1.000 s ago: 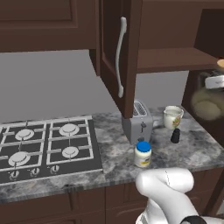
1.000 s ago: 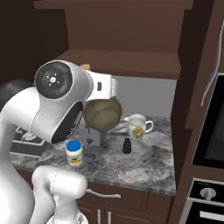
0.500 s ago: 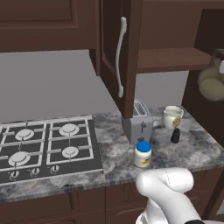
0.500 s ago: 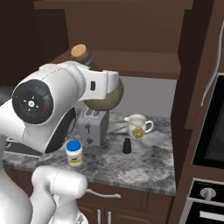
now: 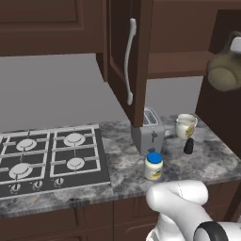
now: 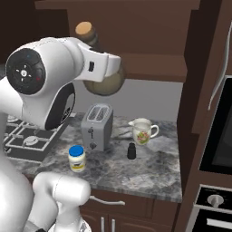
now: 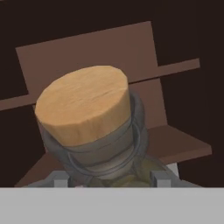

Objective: There are various items on the counter. Only move the condiments/shakers into the cabinet.

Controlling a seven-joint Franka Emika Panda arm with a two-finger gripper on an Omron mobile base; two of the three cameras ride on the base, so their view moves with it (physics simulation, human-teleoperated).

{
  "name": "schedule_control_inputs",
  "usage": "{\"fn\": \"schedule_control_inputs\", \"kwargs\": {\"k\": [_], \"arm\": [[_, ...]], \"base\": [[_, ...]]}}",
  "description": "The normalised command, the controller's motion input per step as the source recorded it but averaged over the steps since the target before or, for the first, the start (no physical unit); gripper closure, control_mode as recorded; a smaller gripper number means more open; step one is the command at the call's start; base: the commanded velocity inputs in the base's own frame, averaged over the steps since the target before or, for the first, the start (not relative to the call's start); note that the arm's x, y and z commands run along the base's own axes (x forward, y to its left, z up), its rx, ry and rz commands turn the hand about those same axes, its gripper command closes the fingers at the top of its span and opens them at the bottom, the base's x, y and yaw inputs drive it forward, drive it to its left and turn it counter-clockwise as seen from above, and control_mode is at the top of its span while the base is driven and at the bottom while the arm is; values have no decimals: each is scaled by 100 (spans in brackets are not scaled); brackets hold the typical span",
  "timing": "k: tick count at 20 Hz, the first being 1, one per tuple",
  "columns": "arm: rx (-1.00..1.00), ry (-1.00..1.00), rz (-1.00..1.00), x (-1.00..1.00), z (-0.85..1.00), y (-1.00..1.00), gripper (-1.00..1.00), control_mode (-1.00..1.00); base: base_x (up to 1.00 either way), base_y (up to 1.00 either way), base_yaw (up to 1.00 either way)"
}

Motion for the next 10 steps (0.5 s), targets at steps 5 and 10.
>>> {"fn": "schedule_control_inputs", "kwargs": {"k": [5,10], "arm": [[0,0,0,40,0,4,100,-100],[0,-2,0,40,0,12,100,-100]], "base": [[0,0,0],[0,0,0]]}}
